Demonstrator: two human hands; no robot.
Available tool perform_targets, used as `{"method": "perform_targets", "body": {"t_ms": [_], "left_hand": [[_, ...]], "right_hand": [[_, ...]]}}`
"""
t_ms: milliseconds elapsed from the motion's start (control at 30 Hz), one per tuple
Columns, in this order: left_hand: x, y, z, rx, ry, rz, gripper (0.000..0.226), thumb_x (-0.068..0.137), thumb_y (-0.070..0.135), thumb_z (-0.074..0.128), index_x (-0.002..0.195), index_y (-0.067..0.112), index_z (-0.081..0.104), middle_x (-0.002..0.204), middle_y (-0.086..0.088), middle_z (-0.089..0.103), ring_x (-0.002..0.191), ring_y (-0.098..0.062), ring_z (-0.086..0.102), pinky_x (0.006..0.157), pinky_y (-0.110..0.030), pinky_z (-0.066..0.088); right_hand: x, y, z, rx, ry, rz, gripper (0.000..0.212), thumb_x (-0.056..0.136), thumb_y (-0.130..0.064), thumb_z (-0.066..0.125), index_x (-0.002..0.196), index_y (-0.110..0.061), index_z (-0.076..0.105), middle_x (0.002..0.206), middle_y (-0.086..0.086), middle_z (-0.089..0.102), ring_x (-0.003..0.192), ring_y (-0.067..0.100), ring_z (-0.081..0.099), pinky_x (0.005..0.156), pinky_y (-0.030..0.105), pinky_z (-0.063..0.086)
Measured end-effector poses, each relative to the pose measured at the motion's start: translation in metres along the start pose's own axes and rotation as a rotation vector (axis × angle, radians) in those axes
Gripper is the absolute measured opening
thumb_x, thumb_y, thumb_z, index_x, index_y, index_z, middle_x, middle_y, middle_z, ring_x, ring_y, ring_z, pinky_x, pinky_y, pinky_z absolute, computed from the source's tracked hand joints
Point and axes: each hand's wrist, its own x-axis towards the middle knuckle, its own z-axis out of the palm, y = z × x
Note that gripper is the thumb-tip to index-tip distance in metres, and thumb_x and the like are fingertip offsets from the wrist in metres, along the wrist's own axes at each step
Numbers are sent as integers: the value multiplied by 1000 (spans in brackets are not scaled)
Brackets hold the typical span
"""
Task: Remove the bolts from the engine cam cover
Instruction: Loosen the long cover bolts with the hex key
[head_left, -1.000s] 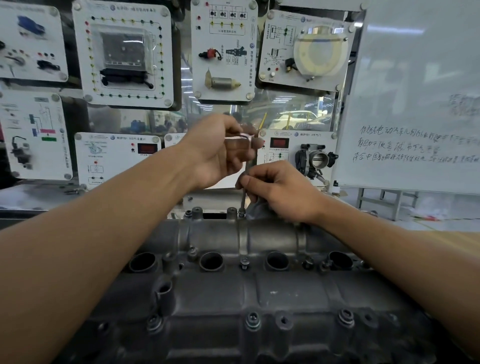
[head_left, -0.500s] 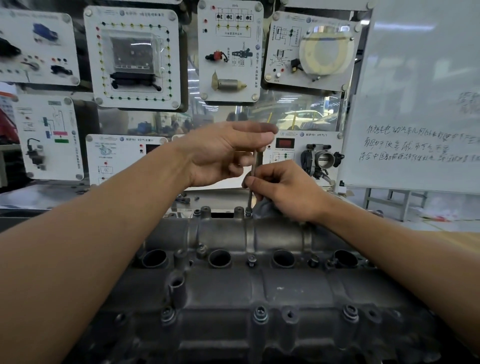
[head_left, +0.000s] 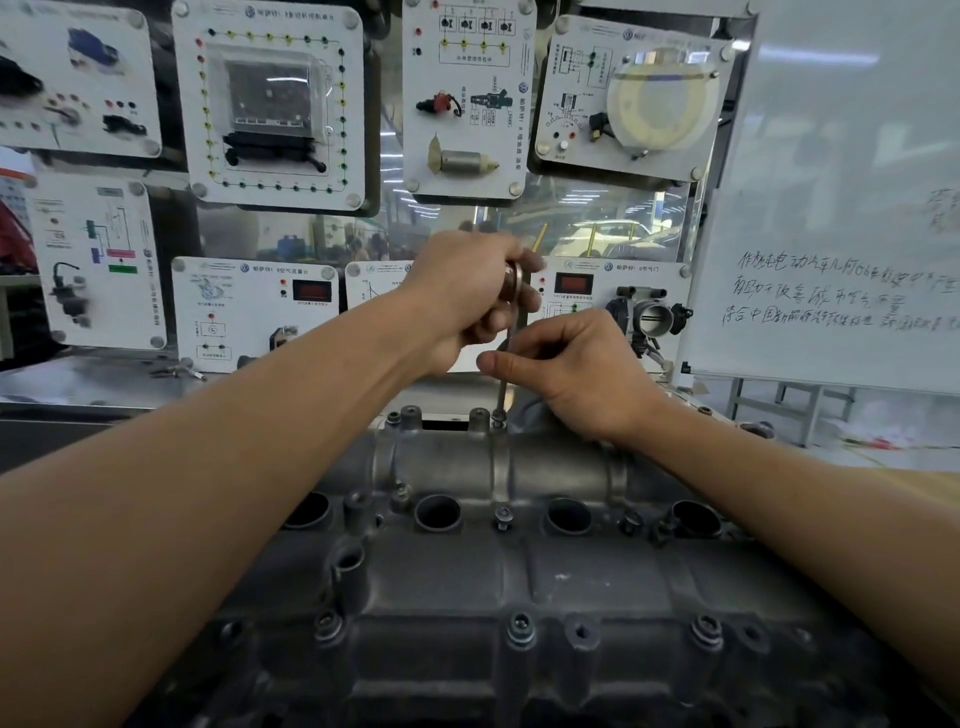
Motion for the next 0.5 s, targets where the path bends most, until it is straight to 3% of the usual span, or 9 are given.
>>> {"method": "perform_targets", "body": {"t_ms": [133,233,300,400,500], "left_hand": [[-6,-2,-14,12,-139,-85,35,98,36,53,103,5,67,79,-7,74,55,-14,55,45,-20,42],[-10,-9,-27,121,-281,3,25,97,22,57,110,4,69,91,-4,74,74,-14,62,55,-22,51],[-9,-8,-38,329,-366,111,18,96,15,59,109,15,71,99,3,76,81,-10,64,60,-19,53],[-6,-8,-45,534,-379,244,19,94,16,63,108,25,71,100,5,76,86,-8,65,64,-18,53],[-3,-17,-36,529,-333,329,16,95,15,62,106,22,72,93,5,75,77,-2,64,63,-22,52]], "right_hand": [[1,1,-1,15,61,29,19,75,-14,85,72,2,75,72,30,66,58,15,48,57,27,41],[-1,2,-3,19,62,30,18,74,-17,85,69,-3,76,69,20,71,59,10,54,62,28,47],[0,2,-5,14,48,49,16,73,-20,86,67,-10,76,63,13,70,55,6,53,58,23,45],[1,0,-6,6,22,54,16,75,-21,84,66,-12,75,56,6,63,51,8,45,55,25,38],[-2,0,-6,1,-1,50,18,80,-19,80,70,-6,76,62,21,61,56,17,40,56,29,34]]}}
